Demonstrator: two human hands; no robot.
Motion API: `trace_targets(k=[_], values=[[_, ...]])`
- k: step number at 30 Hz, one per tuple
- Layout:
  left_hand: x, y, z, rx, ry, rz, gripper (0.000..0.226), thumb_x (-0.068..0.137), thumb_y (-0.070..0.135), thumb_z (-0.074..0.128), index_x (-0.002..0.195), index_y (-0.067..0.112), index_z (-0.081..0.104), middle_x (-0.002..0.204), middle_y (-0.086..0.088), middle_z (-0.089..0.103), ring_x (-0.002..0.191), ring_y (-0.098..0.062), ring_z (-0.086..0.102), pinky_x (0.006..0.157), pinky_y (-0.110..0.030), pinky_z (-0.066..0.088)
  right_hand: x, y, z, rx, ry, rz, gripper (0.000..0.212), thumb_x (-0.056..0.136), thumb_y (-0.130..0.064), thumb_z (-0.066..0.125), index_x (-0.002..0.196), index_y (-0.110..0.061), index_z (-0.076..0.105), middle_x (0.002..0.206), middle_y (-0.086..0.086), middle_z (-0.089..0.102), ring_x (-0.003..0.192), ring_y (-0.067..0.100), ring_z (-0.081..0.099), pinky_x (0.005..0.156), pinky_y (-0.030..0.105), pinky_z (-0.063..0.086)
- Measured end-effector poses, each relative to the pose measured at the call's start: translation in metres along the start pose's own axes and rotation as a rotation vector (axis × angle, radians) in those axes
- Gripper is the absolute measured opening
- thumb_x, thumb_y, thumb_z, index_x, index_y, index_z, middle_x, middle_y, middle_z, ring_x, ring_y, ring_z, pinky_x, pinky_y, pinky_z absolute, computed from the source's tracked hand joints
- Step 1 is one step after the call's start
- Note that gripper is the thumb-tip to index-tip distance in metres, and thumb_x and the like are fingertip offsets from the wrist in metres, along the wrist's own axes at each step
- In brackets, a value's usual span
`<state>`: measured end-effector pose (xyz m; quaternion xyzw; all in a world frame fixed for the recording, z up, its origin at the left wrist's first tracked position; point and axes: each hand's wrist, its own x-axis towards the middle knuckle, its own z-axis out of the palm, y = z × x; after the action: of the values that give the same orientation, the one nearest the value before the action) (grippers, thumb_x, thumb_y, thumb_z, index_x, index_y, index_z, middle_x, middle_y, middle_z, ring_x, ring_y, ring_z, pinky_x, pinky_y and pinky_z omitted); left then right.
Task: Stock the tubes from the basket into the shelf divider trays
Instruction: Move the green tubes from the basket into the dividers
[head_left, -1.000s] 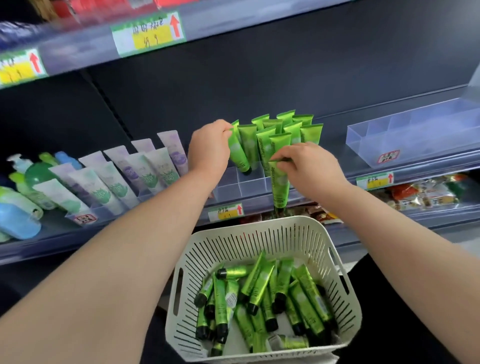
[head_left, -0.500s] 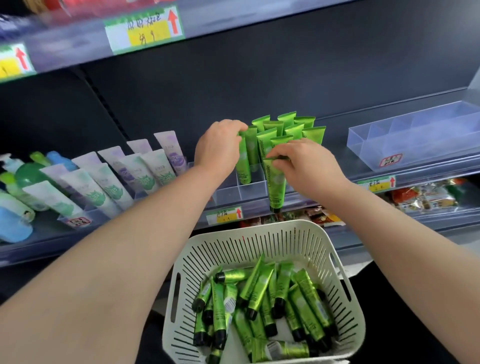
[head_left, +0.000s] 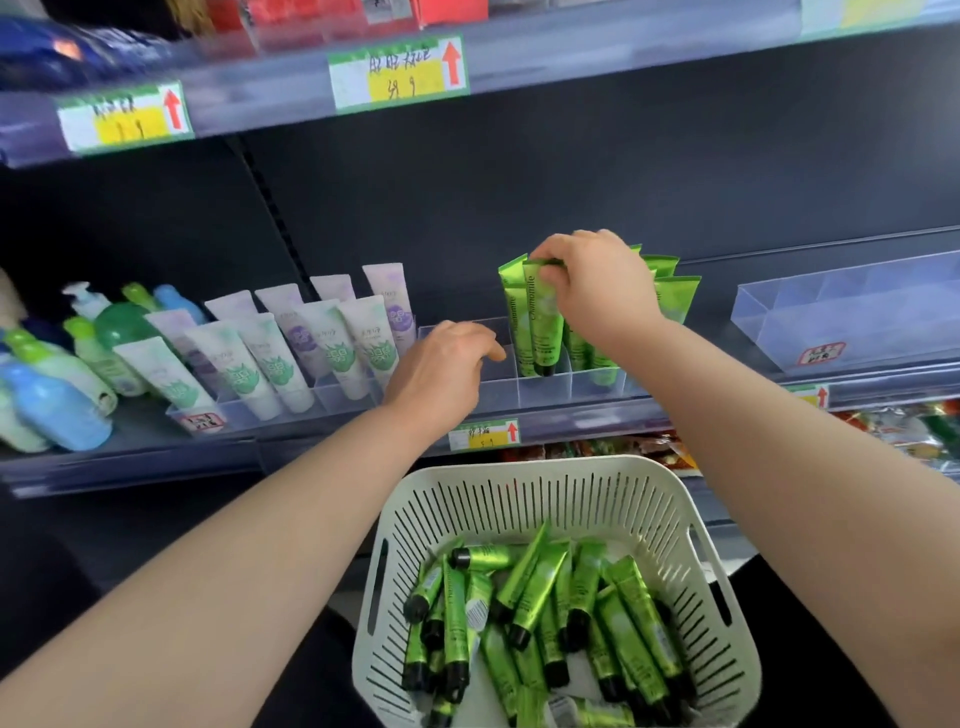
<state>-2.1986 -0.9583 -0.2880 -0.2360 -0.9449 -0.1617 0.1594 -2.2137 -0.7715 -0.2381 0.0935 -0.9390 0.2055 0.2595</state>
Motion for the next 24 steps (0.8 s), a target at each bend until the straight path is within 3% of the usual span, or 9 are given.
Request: trace_targets(k=[17, 24], values=[[-0.001, 0.0, 0.014, -0.058, -0.038, -0.002, 0.037, 0.088, -0.009, 0.055, 0.108, 0.018, 0.071, 0.127, 0.004, 0.062, 0.117, -0.017, 0.051, 0.09, -0.041, 0.049, 0.007, 0.01, 0.017, -0.037, 0.085, 0.0, 0.025, 0.099, -0.02, 0.044, 0.114, -0.021, 0.064, 0.104, 0.002, 0.065, 0.101, 0.026, 0.049, 0.066, 0.036, 0.044], [0.002, 0.001, 0.016, -0.049, -0.056, -0.015, 0.036, 0.089, -0.007, 0.054, 0.106, 0.021, 0.072, 0.125, 0.006, 0.062, 0.115, -0.016, 0.051, 0.089, -0.043, 0.049, 0.0, 0.017, 0.03, -0.072, -0.047, 0.007, 0.027, 0.098, -0.018, 0.044, 0.117, -0.02, 0.063, 0.11, 0.005, 0.065, 0.108, 0.029, 0.051, 0.073, 0.038, 0.047]])
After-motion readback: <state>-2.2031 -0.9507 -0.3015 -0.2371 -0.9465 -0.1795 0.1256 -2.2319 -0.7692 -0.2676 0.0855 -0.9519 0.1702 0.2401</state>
